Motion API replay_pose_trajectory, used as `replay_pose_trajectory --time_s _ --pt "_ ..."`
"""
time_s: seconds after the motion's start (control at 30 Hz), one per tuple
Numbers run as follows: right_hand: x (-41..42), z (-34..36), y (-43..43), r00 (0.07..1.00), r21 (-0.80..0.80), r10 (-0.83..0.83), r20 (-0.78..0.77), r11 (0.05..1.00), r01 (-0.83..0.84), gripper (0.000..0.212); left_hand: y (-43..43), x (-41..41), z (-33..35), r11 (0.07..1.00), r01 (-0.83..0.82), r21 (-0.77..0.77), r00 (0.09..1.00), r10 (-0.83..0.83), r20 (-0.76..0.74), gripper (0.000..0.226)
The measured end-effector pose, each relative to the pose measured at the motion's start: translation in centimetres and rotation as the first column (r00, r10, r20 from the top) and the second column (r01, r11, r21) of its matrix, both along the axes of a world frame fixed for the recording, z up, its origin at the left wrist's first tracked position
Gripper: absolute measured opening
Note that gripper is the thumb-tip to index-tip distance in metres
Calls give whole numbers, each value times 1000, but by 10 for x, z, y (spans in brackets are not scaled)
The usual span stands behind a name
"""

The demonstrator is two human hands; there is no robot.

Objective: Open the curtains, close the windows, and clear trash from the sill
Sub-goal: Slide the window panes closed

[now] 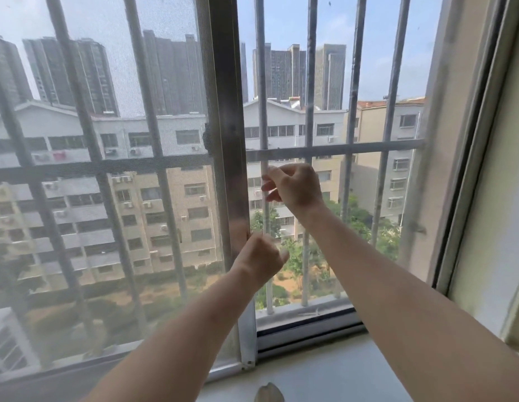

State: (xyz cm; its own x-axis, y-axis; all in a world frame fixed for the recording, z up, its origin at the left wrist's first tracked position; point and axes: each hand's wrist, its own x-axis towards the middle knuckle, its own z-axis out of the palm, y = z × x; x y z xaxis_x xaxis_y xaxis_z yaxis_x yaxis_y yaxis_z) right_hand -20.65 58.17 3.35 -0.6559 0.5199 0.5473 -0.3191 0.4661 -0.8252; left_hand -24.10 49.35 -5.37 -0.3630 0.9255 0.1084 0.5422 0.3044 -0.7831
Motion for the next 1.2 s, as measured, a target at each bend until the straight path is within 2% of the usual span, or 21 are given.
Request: replay_pose_trajectory --time_s 0.1,0.2,0.3,0.37,0.57,0.73,0.87,1.07,1.2 --pt "10 -11 39 966 19 -258 -6 966 258 27 14 -6 -6 998 26 65 998 -22 -60 42" --pt "21 -22 84 871 -2 -491 26 871 491 24 33 -5 -6 996 73 52 978 -61 -201 60" --pt "31 -28 132 773 -58 -630 75 771 634 20 71 2 3 991 129 44 968 -116 -222 72" --pt "36 -33 159 740 -71 -661 124 738 671 26 100 8 10 985 160 65 962 -141 -233 73" --pt "52 -37 234 802 -116 -567 191 798 592 60 177 24 14 981 169 99 970 -148 -193 79" --pt "43 -30 257 837 26 -510 200 857 515 81 216 28 8 991 114 64 980 -102 -171 91" --pt "30 -22 259 888 -89 -424 178 892 444 98 224 19 0 994 101 42 977 -91 -193 103" --pt "23 -21 261 900 -94 -399 178 903 419 101 226 11 -1 990 137 -4 948 -133 -291 114" --pt "21 -25 259 884 -51 -435 172 892 449 95 225 -2 -6 979 202 -29 910 -199 -364 102"
